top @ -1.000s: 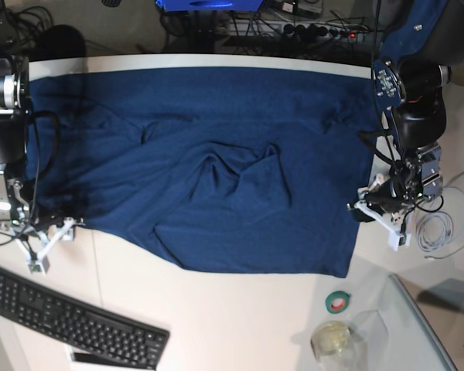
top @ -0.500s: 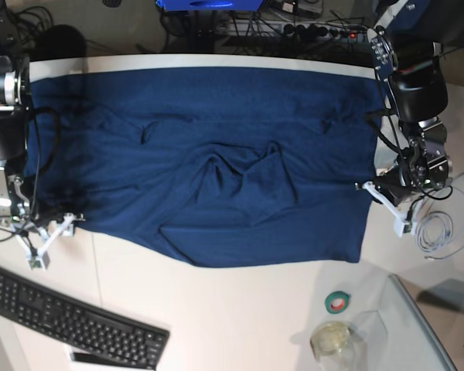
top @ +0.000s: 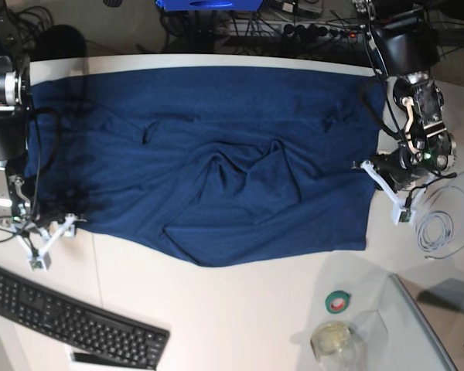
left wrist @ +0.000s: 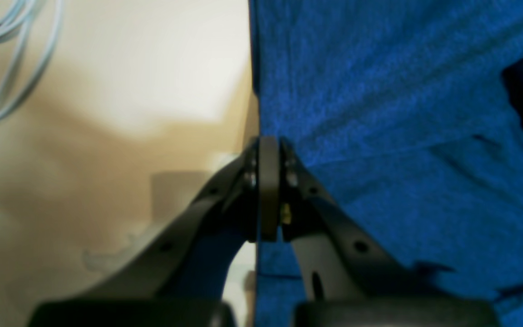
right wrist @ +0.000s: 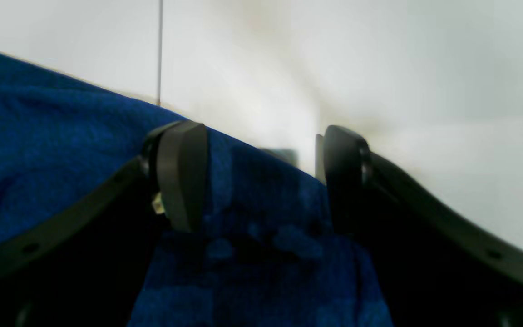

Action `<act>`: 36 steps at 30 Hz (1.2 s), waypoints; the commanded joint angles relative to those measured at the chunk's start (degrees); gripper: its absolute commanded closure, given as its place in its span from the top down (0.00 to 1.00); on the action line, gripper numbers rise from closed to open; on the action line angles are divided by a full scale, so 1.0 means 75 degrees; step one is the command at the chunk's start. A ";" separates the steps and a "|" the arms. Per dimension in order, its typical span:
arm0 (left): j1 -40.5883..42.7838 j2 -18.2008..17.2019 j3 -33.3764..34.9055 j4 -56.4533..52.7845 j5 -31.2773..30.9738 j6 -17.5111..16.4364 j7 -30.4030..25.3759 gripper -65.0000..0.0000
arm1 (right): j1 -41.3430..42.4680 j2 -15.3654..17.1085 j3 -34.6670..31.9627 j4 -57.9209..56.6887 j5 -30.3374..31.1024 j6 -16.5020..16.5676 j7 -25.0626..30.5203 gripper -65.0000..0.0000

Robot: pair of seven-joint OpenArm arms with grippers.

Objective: Layout the t-shirt on the table in an organized manner, then fold the t-shirt properly
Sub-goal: 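Move the left gripper along the shirt side to the hem corner, then grasp the hem corners with both grippers and pull them apart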

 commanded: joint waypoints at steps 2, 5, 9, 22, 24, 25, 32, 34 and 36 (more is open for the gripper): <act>0.0187 -0.0076 -0.0014 0.0421 -0.0028 0.0044 -0.0089 0.00 | 0.0241 0.0117 0.0037 0.0124 0.0050 0.0016 0.0157 0.58; 0.0421 0.0053 -0.0026 0.0702 0.0030 0.0044 -0.0089 0.00 | 0.0241 0.0117 0.0037 0.0124 0.0050 0.0016 0.0157 0.58; 0.0632 0.0053 -0.0026 0.0784 -0.0017 0.0044 0.0169 0.00 | 0.0241 0.0117 0.0037 0.0124 0.0050 0.0016 0.0157 0.58; -0.0001 0.0170 -0.1104 0.1569 0.0030 0.0056 0.0533 0.20 | 0.0241 0.0117 0.0002 0.0124 0.0050 0.0016 0.0157 0.58; -0.0516 0.0135 -0.1081 0.1018 0.0054 0.0056 0.0333 0.41 | 0.0241 0.0117 0.0002 0.0124 0.0050 0.0016 0.0157 0.58; -0.0833 0.0077 -0.0975 0.0620 0.0054 0.0056 0.0158 0.53 | 0.0241 0.0105 0.0002 0.0124 0.0050 0.0016 0.0157 0.58; -0.2497 -0.0662 0.1017 -0.3717 0.0054 0.0267 -0.2702 1.00 | 0.0229 -0.0024 -0.0010 0.0124 0.0050 0.0016 0.0145 0.58; -0.2896 -0.0744 0.1099 -0.5007 0.0065 0.0900 -0.3570 0.99 | 0.0135 -0.0024 -0.0010 0.0124 0.0050 0.0016 0.0145 0.58; -0.3236 -0.0767 0.1123 -0.6038 0.0065 0.1216 -0.4426 1.00 | 0.0124 -0.0012 0.0002 0.0124 0.0050 0.0028 0.0145 0.58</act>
